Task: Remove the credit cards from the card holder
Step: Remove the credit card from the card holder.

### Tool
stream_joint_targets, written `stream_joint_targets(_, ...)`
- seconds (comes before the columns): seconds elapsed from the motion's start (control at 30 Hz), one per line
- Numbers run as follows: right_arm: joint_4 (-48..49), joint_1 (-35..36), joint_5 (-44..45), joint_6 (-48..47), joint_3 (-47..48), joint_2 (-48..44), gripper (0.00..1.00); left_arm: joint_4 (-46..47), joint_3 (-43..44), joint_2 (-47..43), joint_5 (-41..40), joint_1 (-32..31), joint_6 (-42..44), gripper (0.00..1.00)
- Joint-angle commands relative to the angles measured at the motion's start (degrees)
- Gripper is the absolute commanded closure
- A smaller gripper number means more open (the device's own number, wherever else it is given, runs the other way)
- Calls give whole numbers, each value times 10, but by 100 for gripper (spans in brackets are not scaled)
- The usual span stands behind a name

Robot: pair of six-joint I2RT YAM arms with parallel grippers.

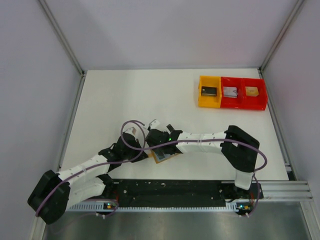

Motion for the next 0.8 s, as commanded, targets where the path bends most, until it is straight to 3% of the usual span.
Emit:
stream_joint_targets(0.0,-20,1,49,-1,13,-39,9,2,-5,-12,-3,-1,10,100)
stream_joint_targets(0.4,-46,-91,73,33,-60,-111,12,0,-7,-13,-4,0,13,100)
stream_joint_targets(0.63,-19,-63,22,7,-45,-151,15,3,-5,-11,-2,0,11,100)
stream_joint_targets(0.77,30,-34,-35,-18,-33,-136,12,4,-5,-12,-3,-1,11,100)
